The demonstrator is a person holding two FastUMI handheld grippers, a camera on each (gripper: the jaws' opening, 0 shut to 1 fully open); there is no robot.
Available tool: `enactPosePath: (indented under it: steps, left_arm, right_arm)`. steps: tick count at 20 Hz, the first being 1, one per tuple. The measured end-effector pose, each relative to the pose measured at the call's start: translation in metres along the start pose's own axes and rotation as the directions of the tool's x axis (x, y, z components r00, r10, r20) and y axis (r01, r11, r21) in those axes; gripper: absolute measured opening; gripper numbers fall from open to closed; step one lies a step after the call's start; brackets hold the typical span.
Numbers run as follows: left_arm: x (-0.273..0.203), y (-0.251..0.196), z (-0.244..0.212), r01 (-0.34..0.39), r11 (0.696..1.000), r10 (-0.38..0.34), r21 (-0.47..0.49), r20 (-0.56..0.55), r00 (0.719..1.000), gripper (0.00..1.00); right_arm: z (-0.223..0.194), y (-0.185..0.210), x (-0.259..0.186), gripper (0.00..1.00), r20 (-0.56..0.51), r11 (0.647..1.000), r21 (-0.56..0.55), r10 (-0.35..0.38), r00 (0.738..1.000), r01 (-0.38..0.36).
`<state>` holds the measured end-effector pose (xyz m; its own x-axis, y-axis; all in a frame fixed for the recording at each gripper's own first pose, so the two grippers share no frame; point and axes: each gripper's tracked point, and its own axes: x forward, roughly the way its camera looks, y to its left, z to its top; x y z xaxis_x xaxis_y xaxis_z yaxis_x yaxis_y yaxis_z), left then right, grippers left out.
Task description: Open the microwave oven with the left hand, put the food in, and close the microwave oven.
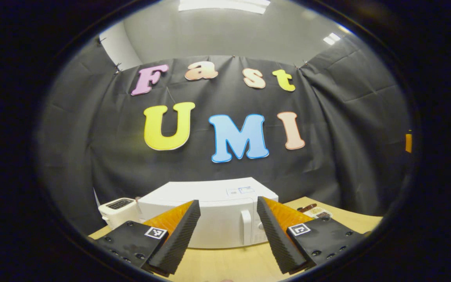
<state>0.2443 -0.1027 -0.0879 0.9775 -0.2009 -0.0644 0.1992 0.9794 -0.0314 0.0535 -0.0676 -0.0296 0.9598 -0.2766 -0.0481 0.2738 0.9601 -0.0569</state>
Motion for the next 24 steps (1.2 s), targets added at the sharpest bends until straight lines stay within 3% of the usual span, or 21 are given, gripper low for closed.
enactPosePath:
  steps: [2, 7, 10, 15, 17, 18, 20, 24]
  left_arm:
    - [0.021, -0.006, -0.015, 0.019, 1.000, -0.019, 0.001, -0.019, 1.000, 0.97]
    - [0.062, -0.022, -0.053, 0.068, 0.998, -0.068, -0.004, -0.075, 0.995, 1.00]
    - [0.084, -0.030, -0.075, 0.075, 0.997, -0.075, 0.002, -0.109, 0.991, 0.93]
    - [0.109, -0.038, -0.119, 0.083, 0.997, -0.080, 0.007, -0.194, 0.978, 1.00]
    - [0.115, -0.044, -0.132, 0.095, 0.995, -0.092, 0.003, -0.224, 0.970, 0.94]
    - [0.117, -0.046, -0.137, 0.098, 0.995, -0.095, 0.004, -0.233, 0.968, 0.97]
    - [0.122, -0.049, -0.143, 0.103, 0.995, -0.098, 0.006, -0.240, 0.966, 0.97]
    - [0.128, -0.051, -0.146, 0.100, 0.995, -0.099, -0.010, -0.249, 0.963, 0.82]
  right_arm:
    - [-0.002, -0.005, 0.001, 0.96, -0.009, 0.999, -0.012, -0.040, 0.999, 0.040]
    - [-0.013, -0.018, -0.001, 0.96, -0.046, 0.991, -0.042, -0.131, 0.990, 0.129]
    - [-0.015, -0.025, -0.006, 0.96, -0.062, 0.983, -0.056, -0.177, 0.982, 0.173]
    - [-0.017, -0.036, -0.012, 0.96, -0.077, 0.969, -0.086, -0.237, 0.968, 0.230]
    - [-0.018, -0.039, -0.015, 0.96, -0.084, 0.965, -0.092, -0.255, 0.963, 0.247]
    - [-0.017, -0.040, -0.017, 0.93, -0.085, 0.962, -0.096, -0.264, 0.961, 0.256]
    - [-0.020, -0.043, -0.020, 0.96, -0.092, 0.958, -0.105, -0.277, 0.956, 0.268]
    - [-0.022, -0.045, -0.025, 0.96, -0.106, 0.953, -0.114, -0.291, 0.951, 0.279]
